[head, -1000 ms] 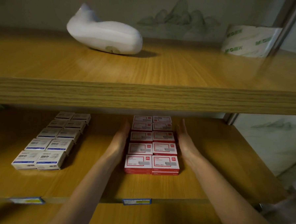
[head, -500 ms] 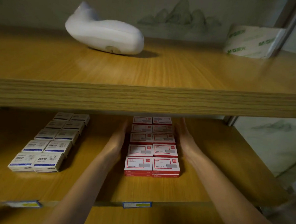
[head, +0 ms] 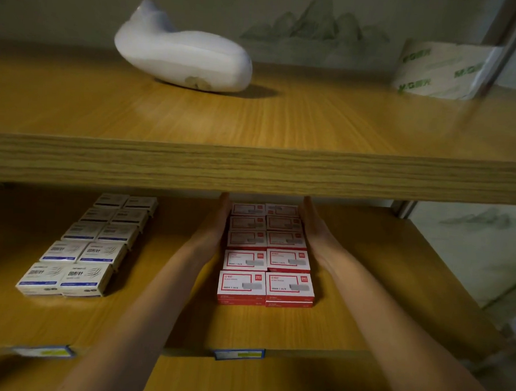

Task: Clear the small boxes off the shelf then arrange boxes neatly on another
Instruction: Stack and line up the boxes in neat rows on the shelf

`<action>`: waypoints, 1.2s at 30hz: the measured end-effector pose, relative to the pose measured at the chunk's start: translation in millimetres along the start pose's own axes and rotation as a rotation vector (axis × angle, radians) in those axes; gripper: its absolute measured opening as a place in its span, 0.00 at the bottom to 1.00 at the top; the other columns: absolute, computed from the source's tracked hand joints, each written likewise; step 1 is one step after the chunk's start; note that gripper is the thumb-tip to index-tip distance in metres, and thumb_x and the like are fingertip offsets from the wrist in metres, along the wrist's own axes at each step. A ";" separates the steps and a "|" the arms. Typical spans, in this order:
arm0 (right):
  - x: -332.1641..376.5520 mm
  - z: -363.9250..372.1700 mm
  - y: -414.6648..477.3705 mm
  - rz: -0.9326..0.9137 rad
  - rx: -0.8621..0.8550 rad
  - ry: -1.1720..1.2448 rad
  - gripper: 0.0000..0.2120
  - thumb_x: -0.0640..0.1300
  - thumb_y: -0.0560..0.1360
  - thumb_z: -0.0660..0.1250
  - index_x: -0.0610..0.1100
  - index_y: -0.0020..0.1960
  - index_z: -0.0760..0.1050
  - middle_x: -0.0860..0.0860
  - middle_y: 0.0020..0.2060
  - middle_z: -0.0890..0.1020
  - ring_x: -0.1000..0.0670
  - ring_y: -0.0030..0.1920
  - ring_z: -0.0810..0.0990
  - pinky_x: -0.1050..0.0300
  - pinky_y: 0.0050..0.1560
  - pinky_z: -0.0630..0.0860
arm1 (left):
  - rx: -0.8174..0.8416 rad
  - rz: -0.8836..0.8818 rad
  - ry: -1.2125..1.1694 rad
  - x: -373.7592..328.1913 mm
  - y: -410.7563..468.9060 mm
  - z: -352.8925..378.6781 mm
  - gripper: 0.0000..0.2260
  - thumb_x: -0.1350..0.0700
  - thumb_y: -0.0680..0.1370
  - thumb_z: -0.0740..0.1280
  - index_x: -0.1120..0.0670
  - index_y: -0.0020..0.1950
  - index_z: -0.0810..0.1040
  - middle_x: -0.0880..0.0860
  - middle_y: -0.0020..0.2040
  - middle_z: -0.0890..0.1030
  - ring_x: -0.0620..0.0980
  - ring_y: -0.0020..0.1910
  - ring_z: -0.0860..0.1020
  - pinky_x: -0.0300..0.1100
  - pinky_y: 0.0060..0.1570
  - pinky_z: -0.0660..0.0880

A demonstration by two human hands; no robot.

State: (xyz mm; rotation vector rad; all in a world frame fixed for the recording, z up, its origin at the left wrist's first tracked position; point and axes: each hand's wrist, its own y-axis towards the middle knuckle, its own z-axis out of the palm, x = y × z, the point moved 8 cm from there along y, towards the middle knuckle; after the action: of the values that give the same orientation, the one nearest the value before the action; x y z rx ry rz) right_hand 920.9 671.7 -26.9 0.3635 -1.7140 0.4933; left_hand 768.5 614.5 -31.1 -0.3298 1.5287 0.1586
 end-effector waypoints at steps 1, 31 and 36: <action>0.2 0.1 -1.0 -0.004 -0.003 -0.010 0.32 0.63 0.76 0.37 0.46 0.35 0.73 0.54 0.24 0.79 0.52 0.39 0.80 0.49 0.59 0.69 | 0.005 0.000 0.001 0.0 -0.3 0.8 0.28 0.38 0.78 0.43 0.49 0.46 0.79 0.50 0.46 0.83 0.46 0.47 0.80 0.42 0.49 0.72; -46.4 6.7 -66.8 0.043 -0.052 0.303 0.36 0.69 0.66 0.46 0.53 0.69 0.58 0.62 0.42 0.81 0.59 0.41 0.81 0.63 0.41 0.76 | 0.047 0.065 -0.294 29.7 -88.1 10.9 0.17 0.37 0.75 0.52 0.36 0.39 0.80 0.34 0.41 0.82 0.35 0.44 0.80 0.27 0.35 0.74; -42.1 7.0 -66.4 0.041 -0.107 0.307 0.29 0.68 0.67 0.46 0.56 0.62 0.64 0.63 0.36 0.82 0.58 0.41 0.82 0.60 0.45 0.74 | 0.045 0.073 -0.266 23.4 -89.8 17.5 0.18 0.37 0.73 0.51 0.34 0.36 0.80 0.33 0.38 0.81 0.34 0.41 0.80 0.28 0.34 0.75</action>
State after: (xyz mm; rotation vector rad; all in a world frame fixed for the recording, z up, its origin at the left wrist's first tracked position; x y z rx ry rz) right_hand 956.3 609.9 -61.0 0.1653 -1.4452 0.4593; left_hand 813.6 532.6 -44.2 -0.2079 1.2795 0.2160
